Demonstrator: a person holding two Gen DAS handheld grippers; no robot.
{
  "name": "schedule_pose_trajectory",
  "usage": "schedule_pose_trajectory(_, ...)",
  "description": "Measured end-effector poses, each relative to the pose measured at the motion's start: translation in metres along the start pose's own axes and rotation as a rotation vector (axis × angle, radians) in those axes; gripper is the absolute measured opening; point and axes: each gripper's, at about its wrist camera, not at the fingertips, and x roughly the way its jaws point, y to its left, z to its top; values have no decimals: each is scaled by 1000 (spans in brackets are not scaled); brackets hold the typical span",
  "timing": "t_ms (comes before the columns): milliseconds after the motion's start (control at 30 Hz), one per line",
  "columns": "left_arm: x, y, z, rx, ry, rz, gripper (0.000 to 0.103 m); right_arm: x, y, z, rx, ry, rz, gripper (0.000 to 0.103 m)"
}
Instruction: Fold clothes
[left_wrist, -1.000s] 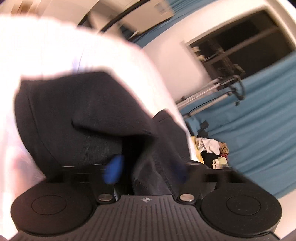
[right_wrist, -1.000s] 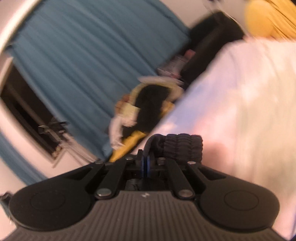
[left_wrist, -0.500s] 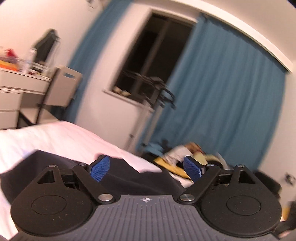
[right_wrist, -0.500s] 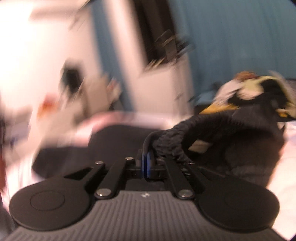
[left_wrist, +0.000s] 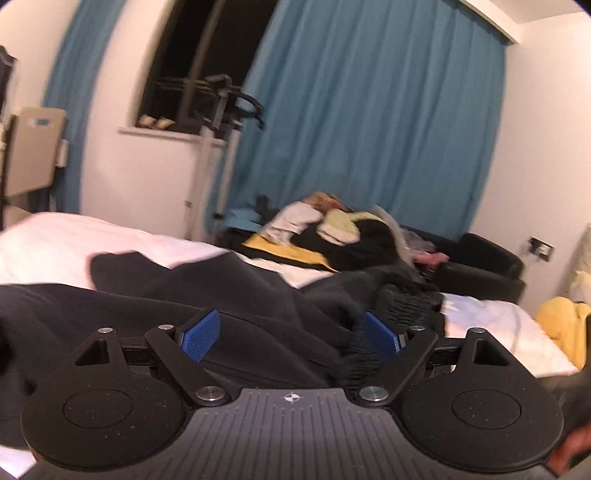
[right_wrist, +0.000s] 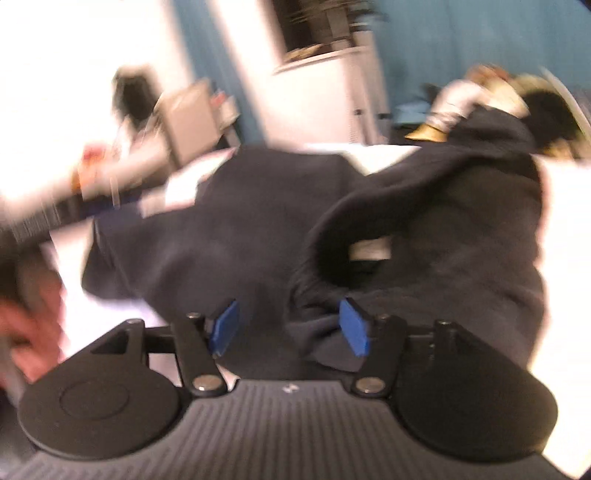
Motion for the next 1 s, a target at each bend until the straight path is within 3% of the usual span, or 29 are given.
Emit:
schedule_pose_trajectory(133, 24, -23, -6, -4, 38, -84, 88, -44, -56, 27, 224, -138, -71, 64)
schedule_pose_trajectory(267, 50, -51, -24, 66, 68, -112, 88, -30, -114, 51, 179, -197, -285, 64)
schedule_pose_trajectory(300, 57, -55, -29, 83, 82, -111, 88, -22, -131, 52, 196, -187, -298, 62)
schedule_pose_trajectory(433, 82, -67, -48, 154, 120, -63, 80, 17, -193, 39, 388, -136, -265, 54)
schedule_pose_trajectory(500, 92, -68, -55, 193, 111, 15, 57, 37, -205, 34, 407, -115, -270, 51)
schedule_pose_trajectory(600, 106, -51, -57, 130, 125, 70, 42, 67, -211, 33, 383, -110, -291, 46)
schedule_pose_trajectory(700, 112, -33, -58, 44, 135, 58, 42, 82, -220, 41, 396, -173, -212, 40)
schedule_pose_trajectory(800, 116, -34, -62, 54, 140, 17, 44, 95, -208, 47, 280, -181, -207, 39)
schedule_pose_trajectory(833, 121, -36, -65, 66, 163, 7, 44, 99, -207, 48, 258, -177, -243, 39)
schedule_pose_trajectory(933, 130, -43, -74, 91, 208, -21, 49, 107, -226, 39, 387, -177, -233, 36)
schedule_pose_trajectory(1000, 131, -47, -75, 107, 200, -12, 49, 106, -225, 39, 400, -191, -220, 20)
